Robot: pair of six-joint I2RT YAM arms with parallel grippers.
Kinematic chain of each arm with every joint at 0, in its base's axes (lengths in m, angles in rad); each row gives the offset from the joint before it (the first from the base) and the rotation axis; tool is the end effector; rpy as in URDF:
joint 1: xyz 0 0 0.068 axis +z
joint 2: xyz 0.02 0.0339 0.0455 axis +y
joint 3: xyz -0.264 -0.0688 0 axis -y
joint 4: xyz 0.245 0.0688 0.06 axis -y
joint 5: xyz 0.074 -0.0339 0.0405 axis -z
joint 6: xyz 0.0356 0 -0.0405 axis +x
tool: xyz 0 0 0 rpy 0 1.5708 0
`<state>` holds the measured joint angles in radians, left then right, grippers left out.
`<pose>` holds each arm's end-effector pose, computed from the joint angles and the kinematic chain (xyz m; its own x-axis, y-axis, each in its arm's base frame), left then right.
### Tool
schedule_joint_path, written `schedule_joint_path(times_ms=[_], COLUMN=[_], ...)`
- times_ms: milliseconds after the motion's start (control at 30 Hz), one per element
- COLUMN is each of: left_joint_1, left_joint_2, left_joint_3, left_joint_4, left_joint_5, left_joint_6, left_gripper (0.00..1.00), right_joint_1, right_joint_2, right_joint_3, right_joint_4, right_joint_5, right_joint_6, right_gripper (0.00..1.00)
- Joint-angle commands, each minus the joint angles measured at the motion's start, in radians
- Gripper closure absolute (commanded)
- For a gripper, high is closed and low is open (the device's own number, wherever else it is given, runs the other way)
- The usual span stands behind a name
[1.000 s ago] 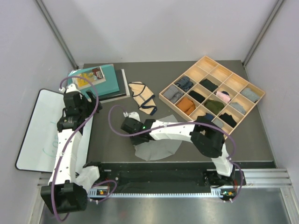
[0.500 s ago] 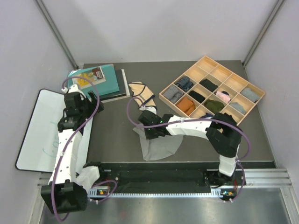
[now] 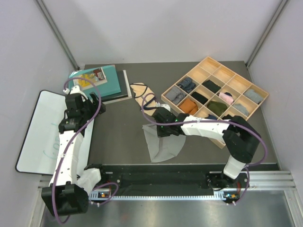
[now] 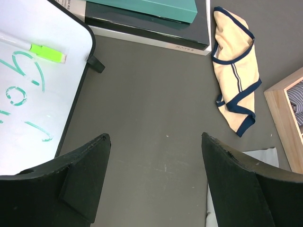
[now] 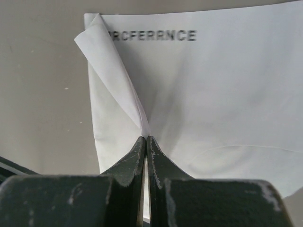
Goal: Roll the underwear
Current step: Fold the underwear at the center of the board.
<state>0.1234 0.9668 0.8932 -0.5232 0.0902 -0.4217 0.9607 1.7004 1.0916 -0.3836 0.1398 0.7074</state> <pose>0.2082 0.0226 0.3111 -0.4890 -0.4714 -0.7340 -0.2727 0.8818 -0.3847 0.2041 0.2833 0.1929 -0.8637 -0.1123 -0.4913 -0.2719 0.9247 0.2666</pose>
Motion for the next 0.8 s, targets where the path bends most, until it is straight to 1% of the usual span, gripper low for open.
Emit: schedule_joint_path(times_ms=[0,267,500,767], left_joint_1=[0.004,0.002,0.002,0.001], left_joint_2=[0.004,0.006,0.012,0.012], left_joint_3=[-0.007,-0.008,-0.008,-0.008], left_joint_4=[0.057,0.055,0.057,0.057], left_joint_5=[0.017,0.023,0.032,0.034], left_joint_6=[0.009,0.009,0.008,0.009], left_gripper=[0.18,0.19,0.19,0.19], right_joint_1=[-0.033,-0.076,-0.135,-0.163], right_joint_2=[-0.079,-0.139,-0.139,-0.14], right_joint_3=[-0.036,-0.076,-0.102,-0.116], right_joint_4=[0.032,0.031,0.043,0.038], right_joint_5=[0.007,0.015,0.015,0.033], right_joint_6=[-0.017,-0.037,-0.065,-0.089], right_gripper=[1.0,1.0,1.0,1.0])
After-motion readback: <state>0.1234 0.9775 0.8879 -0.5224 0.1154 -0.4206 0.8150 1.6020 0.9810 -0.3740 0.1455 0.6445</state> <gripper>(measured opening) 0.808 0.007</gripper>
